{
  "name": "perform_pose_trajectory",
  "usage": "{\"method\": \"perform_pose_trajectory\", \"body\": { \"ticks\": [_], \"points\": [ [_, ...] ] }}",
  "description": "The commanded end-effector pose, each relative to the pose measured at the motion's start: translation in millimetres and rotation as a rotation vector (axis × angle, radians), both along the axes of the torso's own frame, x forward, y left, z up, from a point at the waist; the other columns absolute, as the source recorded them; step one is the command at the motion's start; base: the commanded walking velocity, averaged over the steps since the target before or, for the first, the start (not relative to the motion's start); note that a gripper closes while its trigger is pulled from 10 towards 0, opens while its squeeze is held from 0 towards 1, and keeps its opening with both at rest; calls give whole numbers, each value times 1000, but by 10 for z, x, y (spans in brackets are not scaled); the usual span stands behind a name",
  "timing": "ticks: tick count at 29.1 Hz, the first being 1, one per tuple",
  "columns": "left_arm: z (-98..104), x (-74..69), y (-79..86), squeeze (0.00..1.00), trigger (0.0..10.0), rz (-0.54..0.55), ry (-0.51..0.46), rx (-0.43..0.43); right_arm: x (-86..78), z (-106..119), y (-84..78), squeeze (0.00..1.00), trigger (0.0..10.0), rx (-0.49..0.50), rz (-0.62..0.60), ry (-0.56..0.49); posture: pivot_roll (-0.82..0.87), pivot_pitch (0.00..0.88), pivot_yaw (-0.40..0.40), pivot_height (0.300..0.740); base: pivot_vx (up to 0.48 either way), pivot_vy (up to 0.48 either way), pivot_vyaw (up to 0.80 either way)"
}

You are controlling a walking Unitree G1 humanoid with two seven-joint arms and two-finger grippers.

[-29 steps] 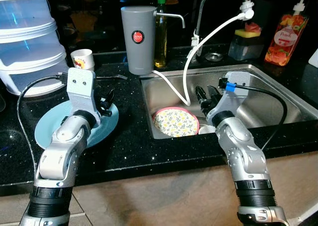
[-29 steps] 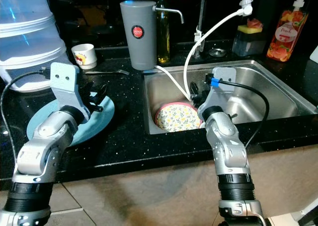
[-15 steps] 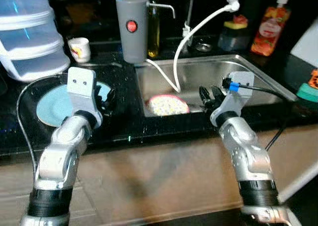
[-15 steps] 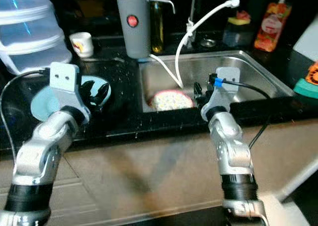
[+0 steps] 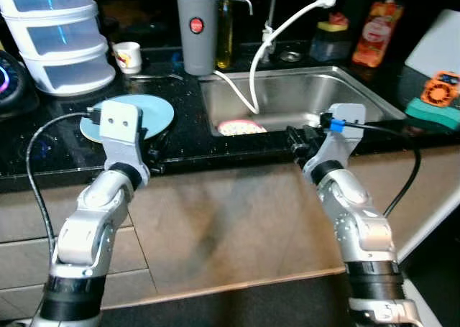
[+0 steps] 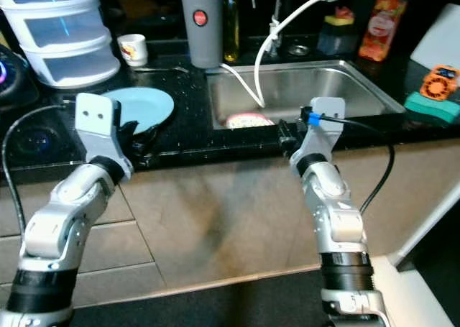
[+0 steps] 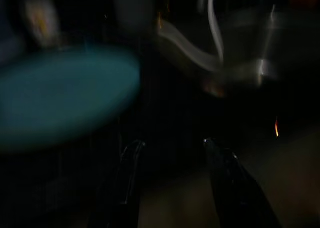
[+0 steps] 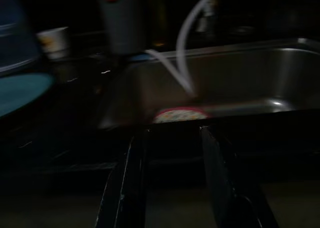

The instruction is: Kitchen organization

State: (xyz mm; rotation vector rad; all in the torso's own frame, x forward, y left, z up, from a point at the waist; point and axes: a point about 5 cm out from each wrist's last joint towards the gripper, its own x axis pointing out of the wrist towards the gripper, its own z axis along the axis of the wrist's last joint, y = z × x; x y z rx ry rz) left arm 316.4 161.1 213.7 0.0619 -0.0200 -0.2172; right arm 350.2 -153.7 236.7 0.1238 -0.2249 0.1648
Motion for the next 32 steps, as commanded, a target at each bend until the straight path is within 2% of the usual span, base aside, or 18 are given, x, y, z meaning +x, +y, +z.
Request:
{"method": "perform_pose_trajectory", "body": {
  "ticks": [1, 5, 8, 12, 24, 28, 32],
  "points": [
    [-27, -15, -47, 0, 10000, -19, 22, 10, -15, 3, 29, 0, 10000, -6, 9, 4, 31, 66, 7, 740, 0, 0, 0],
    [-243, -81, -65, 0, 10000, -7, 93, -5, -52, -81, 55, 0, 10000, -8, 22, 38, 35, 61, -1, 740, 0, 0, 0],
    [-286, -94, -54, 0, 10000, 7, 98, -5, -62, -122, 57, 0, 10000, -15, 23, 54, 35, 61, -1, 740, 0, 0, 0],
    [-491, -173, 42, 0, 10000, 100, 146, -34, -106, -306, 38, 0, 10000, -41, 23, 117, 38, 59, -2, 740, 0, 0, 0],
    [-589, -221, 80, 0, 10000, 135, 170, -21, -136, -377, 24, 0, 10000, -54, 18, 143, 39, 61, -3, 740, 0, 0, 0],
    [-632, -241, 90, 0, 10000, 149, 186, -40, -150, -414, 23, 0, 10000, -53, 22, 157, 40, 60, -5, 740, 0, 0, 0],
    [-747, -281, 106, 0, 10000, 140, 218, -29, -189, -554, 26, 0, 10000, -68, 32, 210, 41, 62, -8, 740, 0, 0, 0]
  ]
}}
